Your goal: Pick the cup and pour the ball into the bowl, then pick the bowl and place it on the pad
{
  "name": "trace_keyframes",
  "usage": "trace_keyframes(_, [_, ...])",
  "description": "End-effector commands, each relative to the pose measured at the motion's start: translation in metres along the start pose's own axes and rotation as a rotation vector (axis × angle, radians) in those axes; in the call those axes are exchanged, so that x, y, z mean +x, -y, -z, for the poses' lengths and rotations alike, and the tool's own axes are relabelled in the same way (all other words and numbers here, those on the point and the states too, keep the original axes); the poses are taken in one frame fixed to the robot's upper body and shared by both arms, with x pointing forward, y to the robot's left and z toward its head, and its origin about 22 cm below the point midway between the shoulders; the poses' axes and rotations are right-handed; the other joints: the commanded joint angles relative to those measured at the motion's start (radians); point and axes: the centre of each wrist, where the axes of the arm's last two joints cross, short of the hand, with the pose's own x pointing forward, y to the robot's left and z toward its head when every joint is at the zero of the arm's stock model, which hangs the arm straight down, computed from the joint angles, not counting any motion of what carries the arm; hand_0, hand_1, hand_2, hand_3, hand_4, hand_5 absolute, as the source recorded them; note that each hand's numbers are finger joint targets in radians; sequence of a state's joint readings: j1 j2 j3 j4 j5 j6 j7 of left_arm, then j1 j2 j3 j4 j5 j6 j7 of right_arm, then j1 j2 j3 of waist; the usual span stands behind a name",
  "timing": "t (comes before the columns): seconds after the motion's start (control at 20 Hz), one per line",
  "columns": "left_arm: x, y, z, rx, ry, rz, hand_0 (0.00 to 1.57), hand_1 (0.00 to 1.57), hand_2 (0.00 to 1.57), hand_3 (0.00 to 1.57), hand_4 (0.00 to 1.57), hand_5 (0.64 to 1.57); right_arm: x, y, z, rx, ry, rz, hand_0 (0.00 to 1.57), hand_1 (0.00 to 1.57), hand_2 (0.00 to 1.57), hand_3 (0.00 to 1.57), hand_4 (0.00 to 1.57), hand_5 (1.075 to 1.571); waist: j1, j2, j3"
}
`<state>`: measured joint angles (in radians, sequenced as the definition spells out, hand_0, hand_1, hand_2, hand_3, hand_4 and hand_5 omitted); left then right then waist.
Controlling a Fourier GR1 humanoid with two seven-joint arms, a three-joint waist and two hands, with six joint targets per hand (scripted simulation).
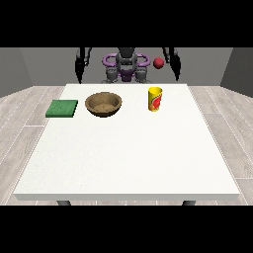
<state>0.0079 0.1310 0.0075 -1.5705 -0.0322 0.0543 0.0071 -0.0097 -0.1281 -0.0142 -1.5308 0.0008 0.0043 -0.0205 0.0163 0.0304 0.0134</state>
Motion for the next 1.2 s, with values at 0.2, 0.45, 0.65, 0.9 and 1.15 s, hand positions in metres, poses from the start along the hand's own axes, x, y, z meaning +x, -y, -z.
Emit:
trace_keyframes(0.2, [0.030,-0.011,0.003,-0.022,0.038,0.027,0.00,0.00,0.00,0.00,0.00,1.524,0.026,0.014,0.001,-0.007,0.013,-0.034,0.00,0.00,0.00,0.00,0.00,1.568,-0.013,-0.261,-0.0110])
trace_keyframes(0.45, [0.023,0.047,-0.041,-0.159,0.036,-0.368,0.00,0.00,0.00,0.00,0.00,1.536,0.000,0.005,-0.021,-0.083,-0.032,0.150,0.00,0.00,0.00,0.00,0.00,1.566,0.034,-0.361,-0.0136])
trace_keyframes(0.65, [0.034,0.048,-0.049,-0.146,0.176,-0.338,0.00,0.00,0.00,0.00,0.00,1.507,-0.004,0.030,-0.021,-0.111,0.096,0.146,0.00,0.00,0.00,0.00,0.00,1.566,0.043,-0.197,-0.0133])
trace_keyframes(0.9, [0.049,0.040,-0.032,-0.149,0.255,-0.217,0.00,0.00,0.00,0.00,0.00,1.437,0.035,0.010,0.005,-0.032,0.137,0.152,0.00,0.00,0.00,0.00,0.00,1.564,0.013,-0.109,-0.0136])
trace_keyframes(1.15, [0.077,0.023,0.017,-0.100,0.393,-0.148,0.00,0.00,0.00,0.00,0.00,1.335,0.025,0.015,0.025,0.001,0.296,0.147,0.00,0.00,0.00,0.00,0.00,1.566,-0.020,0.085,-0.0128])
